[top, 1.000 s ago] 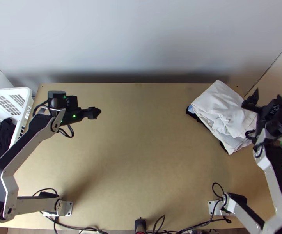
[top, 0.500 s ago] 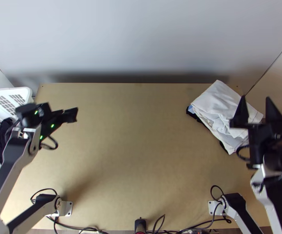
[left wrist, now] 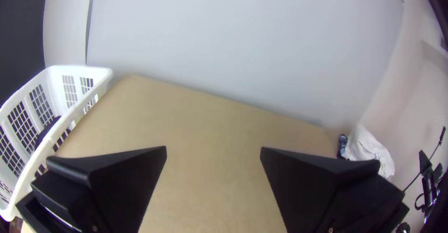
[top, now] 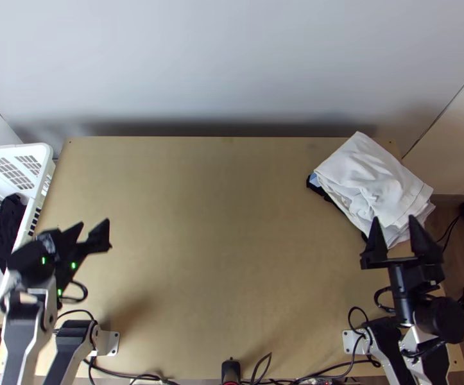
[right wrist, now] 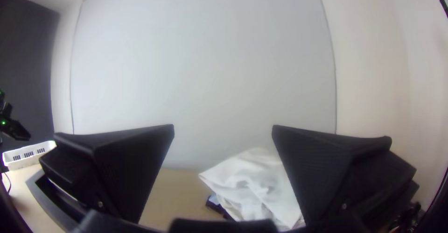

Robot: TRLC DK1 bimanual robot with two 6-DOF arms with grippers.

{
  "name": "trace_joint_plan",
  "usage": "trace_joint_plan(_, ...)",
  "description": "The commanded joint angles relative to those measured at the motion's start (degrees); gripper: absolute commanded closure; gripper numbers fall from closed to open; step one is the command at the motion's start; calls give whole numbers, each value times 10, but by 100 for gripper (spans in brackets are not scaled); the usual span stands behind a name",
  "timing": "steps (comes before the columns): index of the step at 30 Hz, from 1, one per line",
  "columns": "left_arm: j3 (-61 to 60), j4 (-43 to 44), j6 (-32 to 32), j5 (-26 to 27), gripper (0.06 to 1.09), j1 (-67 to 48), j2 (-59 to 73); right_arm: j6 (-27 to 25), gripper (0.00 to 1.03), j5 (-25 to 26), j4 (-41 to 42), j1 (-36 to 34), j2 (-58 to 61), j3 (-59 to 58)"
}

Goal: Fold the t-shirt

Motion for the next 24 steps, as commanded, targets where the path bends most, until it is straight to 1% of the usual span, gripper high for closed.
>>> trace_joint_plan(1, -111, -24, 12, -7, 11, 3, -183, 41, 5, 2, -42, -4, -47, -60)
trace_joint_plan(7, -159, -28, 22, -24, 11, 4, -237, 88, 5, 2, -47, -4, -47, -97)
trace_joint_plan(11, -160, -23, 21, -27, 11, 4, -230, 122, 5, 1, -55, 1, -47, -124)
trace_joint_plan(13, -160, -23, 21, -27, 11, 4, -223, 142, 5, 1, -98, 9, -46, -125)
trace_joint_plan(15, -160, -22, 22, -27, 11, 4, -228, 168, 5, 1, -109, 13, -46, -125)
trace_joint_plan(17, -160, -22, 22, -27, 11, 4, -244, 170, 5, 1, -120, 5, -46, -126)
trace_joint_plan(19, -160, -22, 23, -27, 11, 4, -245, 168, 5, 2, -158, -10, -45, -127)
trace_joint_plan(24, -160, -20, 25, -27, 11, -2, -245, 173, 5, 3, -162, -15, -44, -128)
